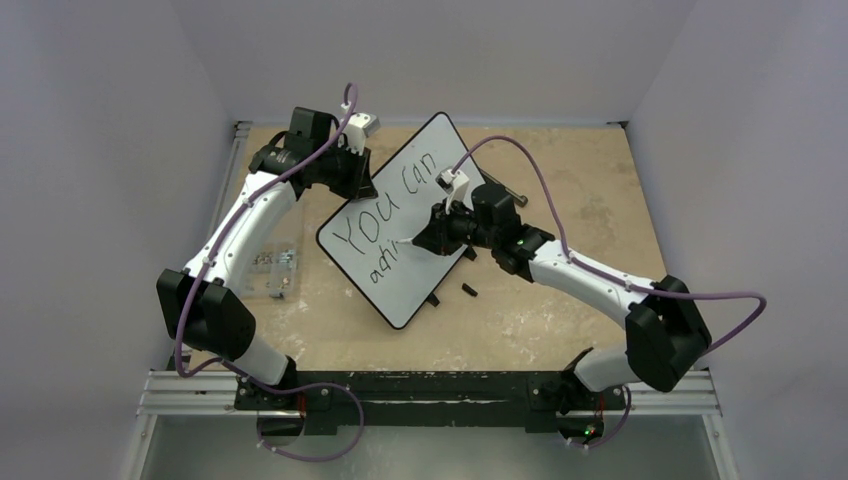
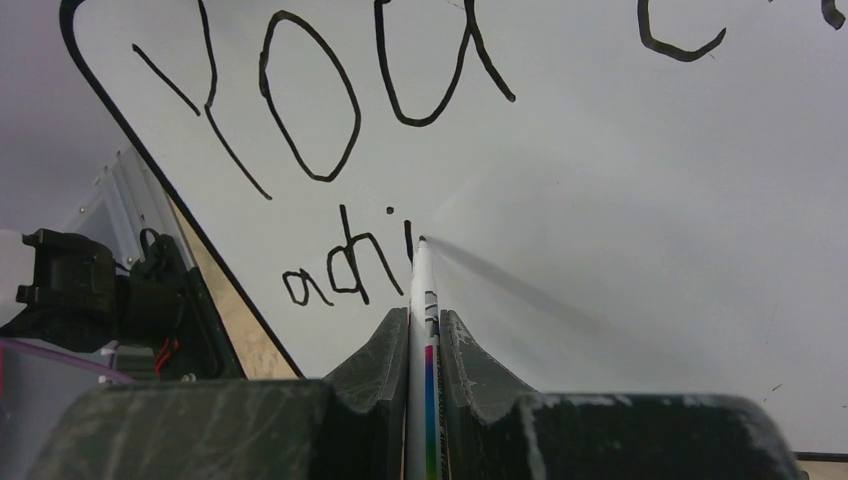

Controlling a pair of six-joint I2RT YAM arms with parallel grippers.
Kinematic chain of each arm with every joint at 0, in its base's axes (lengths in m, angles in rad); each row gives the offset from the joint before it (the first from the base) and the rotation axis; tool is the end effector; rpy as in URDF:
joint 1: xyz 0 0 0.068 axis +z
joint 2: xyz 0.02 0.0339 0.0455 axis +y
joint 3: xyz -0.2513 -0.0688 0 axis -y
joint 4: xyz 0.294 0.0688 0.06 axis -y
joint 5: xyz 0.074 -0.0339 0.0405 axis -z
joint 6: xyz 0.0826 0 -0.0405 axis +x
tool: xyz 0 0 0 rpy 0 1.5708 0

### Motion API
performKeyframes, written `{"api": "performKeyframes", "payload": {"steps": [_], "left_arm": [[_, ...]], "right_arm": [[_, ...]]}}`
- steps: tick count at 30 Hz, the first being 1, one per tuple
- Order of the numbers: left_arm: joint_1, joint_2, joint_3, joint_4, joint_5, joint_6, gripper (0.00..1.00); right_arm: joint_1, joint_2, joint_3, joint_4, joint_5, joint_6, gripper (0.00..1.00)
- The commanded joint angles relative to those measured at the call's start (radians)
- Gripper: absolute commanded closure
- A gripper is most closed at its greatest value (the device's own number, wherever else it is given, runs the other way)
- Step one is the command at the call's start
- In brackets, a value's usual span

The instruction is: Write a sentence on the whiteboard

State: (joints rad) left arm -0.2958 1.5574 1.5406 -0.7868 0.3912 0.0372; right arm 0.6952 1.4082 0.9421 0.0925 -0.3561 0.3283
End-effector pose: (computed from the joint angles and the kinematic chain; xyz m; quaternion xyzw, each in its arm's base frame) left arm 0.3887 -0.1514 0.3116 0.2225 0.8850 -0.2261 0.3408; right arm 0.2963 0.2847 0.2277 -0.2464 0.7812 0.3991 0.4119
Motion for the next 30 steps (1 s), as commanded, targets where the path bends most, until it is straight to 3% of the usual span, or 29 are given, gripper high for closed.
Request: {"api": "performKeyframes", "payload": {"steps": [1,12,30], "left_arm": [[0.000,-0.010,-0.003,0.014,-0.207,0.133,1.00],[0.000,-0.007,-0.002,0.014,-0.209,0.133,1.00],[-0.002,-0.002,-0.002,0.015,-0.209,0.134,1.00]], "right_arm": [[0.003,0.015,0.008,0.049,0.015,-0.014,1.00],[-0.006,0.017,0.014,0.025,0.103,-0.016,1.00],[-0.009,0.024,0.070,0.003,0.114,-0.029,1.00]]}}
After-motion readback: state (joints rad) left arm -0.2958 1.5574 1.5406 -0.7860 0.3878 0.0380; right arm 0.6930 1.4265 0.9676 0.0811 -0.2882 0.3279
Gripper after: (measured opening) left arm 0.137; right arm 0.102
